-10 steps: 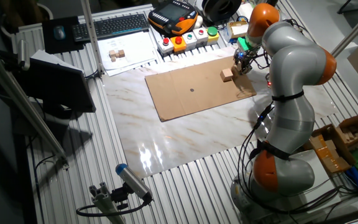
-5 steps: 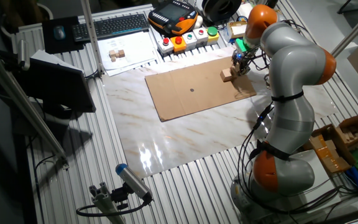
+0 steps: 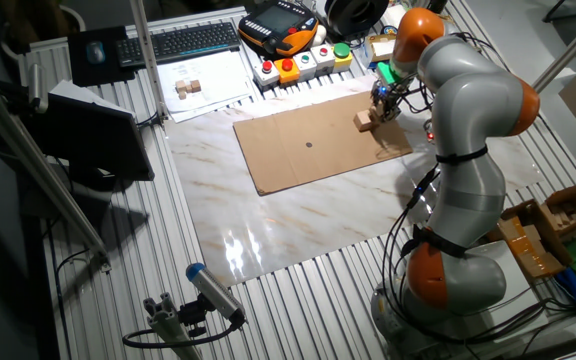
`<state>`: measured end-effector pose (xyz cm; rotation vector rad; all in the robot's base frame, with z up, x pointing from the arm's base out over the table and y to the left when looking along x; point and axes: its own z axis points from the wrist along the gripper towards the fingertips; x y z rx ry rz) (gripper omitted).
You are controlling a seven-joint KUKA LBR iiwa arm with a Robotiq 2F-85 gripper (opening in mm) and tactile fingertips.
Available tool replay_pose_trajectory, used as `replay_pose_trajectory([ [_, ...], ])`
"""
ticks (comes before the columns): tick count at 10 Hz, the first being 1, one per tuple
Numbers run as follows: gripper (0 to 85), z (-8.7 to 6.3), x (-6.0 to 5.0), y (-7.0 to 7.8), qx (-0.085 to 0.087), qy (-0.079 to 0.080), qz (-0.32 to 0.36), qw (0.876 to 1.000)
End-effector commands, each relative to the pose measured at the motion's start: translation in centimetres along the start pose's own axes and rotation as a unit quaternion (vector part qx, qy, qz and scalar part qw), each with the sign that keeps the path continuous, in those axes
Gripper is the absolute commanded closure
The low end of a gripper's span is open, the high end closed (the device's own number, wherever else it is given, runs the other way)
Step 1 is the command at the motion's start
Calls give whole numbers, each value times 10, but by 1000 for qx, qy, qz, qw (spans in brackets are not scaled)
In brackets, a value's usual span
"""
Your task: Use the gripper to push the small block from left to right
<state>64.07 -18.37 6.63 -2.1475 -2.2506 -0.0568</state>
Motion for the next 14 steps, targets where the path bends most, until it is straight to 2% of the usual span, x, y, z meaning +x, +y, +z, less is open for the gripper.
replay_pose_trajectory([
  [1,843,-1,2,1,0,0,1,1000],
  [7,843,-2,16,4,0,-1,6,1000],
  [14,843,-2,29,6,0,7,3,1000],
])
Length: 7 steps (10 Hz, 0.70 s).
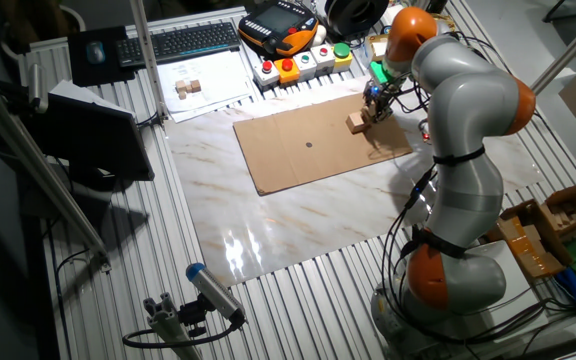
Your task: Use the gripper to push the small block from left to right
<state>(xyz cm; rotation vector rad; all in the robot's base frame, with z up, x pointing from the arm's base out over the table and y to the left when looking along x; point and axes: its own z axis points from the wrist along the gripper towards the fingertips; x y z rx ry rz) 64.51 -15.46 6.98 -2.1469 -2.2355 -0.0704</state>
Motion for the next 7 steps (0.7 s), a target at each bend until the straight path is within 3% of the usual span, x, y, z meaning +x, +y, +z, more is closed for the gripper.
replay_pose_trajectory([
  [1,843,0,2,0,0,0,1,1000],
  [7,843,1,11,0,0,-1,7,1000],
])
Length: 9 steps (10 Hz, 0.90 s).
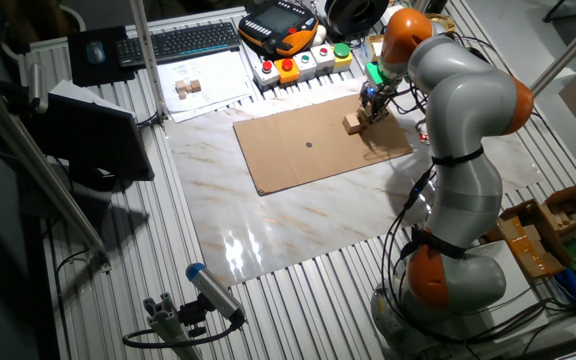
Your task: Use the gripper to push the small block from left to right
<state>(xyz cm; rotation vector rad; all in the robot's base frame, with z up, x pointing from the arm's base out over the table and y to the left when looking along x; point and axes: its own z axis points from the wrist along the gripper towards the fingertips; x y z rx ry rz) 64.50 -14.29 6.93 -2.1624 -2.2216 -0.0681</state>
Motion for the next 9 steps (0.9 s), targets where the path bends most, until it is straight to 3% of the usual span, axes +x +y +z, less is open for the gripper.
replay_pose_trajectory([
  [1,843,-1,1,0,1,0,0,1000],
  [6,843,-1,2,1,-3,6,-3,1000],
  [7,843,-1,2,1,-5,-6,-12,1000],
  [9,843,-1,2,1,-7,-14,-26,1000],
])
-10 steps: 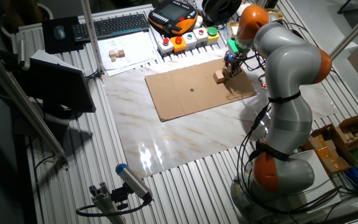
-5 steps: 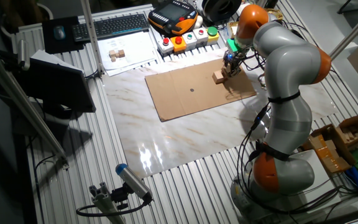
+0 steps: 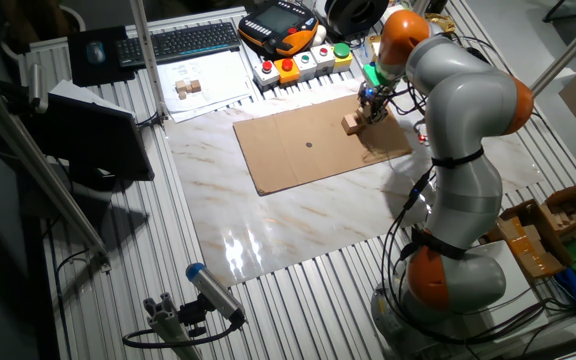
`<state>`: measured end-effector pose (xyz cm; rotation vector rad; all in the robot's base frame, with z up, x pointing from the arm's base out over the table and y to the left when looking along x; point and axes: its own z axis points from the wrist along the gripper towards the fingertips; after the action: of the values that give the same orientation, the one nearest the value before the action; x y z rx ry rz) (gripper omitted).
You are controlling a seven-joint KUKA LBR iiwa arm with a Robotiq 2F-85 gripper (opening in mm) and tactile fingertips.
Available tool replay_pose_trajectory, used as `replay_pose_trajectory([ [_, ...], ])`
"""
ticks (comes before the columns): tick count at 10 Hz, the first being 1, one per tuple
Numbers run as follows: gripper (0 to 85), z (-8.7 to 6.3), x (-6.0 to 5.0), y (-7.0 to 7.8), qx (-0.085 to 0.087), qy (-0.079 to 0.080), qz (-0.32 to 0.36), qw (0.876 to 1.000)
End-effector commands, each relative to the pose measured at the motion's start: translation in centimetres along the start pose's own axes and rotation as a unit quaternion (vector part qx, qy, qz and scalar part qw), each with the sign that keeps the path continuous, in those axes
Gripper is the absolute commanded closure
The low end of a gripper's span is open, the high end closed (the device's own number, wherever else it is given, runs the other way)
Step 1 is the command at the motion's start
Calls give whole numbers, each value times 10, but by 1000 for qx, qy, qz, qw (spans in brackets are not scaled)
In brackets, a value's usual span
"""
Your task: Use the gripper to push the small block from left to right
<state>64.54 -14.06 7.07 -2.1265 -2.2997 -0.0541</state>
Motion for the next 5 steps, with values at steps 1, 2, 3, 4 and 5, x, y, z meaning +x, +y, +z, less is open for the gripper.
replay_pose_trajectory([
  [1,843,0,0,0,1,-1,3,1000],
  [2,843,0,0,0,-4,1,20,1000],
  [3,843,0,0,0,-7,1,31,1000],
  [4,843,0,0,0,-13,-5,35,999],
  [5,843,0,0,0,-18,-7,28,999],
])
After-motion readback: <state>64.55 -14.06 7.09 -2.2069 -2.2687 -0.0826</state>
